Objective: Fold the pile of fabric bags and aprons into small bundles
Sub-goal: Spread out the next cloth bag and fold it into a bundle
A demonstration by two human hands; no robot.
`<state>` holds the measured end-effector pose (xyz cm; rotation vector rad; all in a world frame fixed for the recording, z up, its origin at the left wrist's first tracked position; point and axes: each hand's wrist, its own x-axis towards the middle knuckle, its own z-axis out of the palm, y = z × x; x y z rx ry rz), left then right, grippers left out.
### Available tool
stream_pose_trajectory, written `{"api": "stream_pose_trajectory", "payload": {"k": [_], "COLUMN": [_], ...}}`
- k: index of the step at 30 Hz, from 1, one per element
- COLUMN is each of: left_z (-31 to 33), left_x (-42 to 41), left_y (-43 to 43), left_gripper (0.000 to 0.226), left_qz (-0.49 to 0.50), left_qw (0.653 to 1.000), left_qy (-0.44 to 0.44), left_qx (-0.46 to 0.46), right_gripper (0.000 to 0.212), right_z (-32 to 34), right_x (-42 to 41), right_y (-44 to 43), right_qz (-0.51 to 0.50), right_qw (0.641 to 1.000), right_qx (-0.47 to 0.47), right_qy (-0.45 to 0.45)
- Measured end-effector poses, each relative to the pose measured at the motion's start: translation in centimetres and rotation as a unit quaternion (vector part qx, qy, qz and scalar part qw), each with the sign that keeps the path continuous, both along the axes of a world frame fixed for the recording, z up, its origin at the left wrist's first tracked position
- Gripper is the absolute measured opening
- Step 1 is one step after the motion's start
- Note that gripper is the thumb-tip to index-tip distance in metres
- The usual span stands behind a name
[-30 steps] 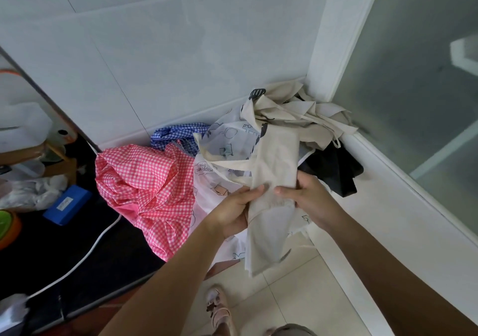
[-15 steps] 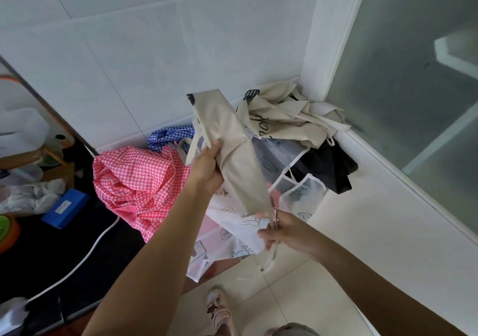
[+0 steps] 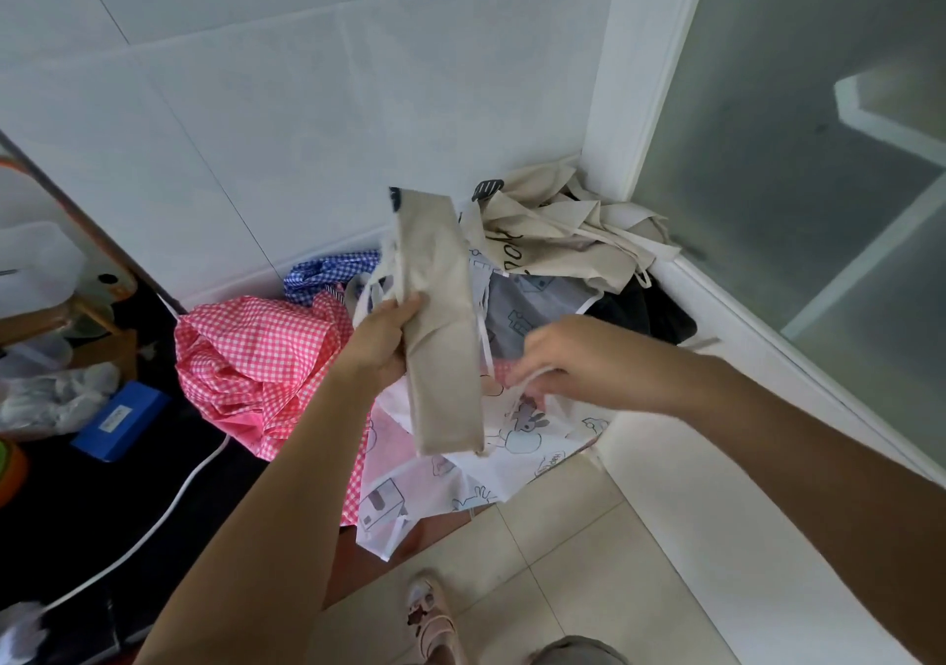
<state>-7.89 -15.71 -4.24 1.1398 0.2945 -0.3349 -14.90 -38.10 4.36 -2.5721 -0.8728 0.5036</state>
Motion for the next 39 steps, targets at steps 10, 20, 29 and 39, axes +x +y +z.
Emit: {"api": "stream_pose_trajectory", "payload": {"k": [10, 20, 29, 39], "left_z": [-0.3, -1.4, -1.4, -3.4], "left_x": [-4.8, -3.8, -4.3, -6.0], "left_y": [-3.2, -3.1, -3.2, -2.9], "left_gripper": [0.037, 0.022, 0.030, 0.039], "left_qz": [-0.248, -0.027, -0.029, -0.060], "left_qw": [0.956, 0.999, 0.987, 0.975], "left_qy": [-0.077, -0.037, 0.034, 0.092], "left_qx": [-0.135, 0.007, -0.153, -0.193], "right_gripper": [0.009, 0.048, 0.011, 0.010], "right_z": [-0.5, -1.1, -4.4, -10.7], "right_x": [3.9, 3.8, 3.7, 1.9], "right_y": [3.6, 3.7, 4.6, 6.4], "right_qz": [-0.123, -0.087, -0.266, -0.298], "right_qw": [0.986, 0.991, 0.923, 0.902], "right_qx": [0.114, -0.064, 0.261, 0.289], "right_qy": [-0.003, -0.075, 0.094, -0.115]}}
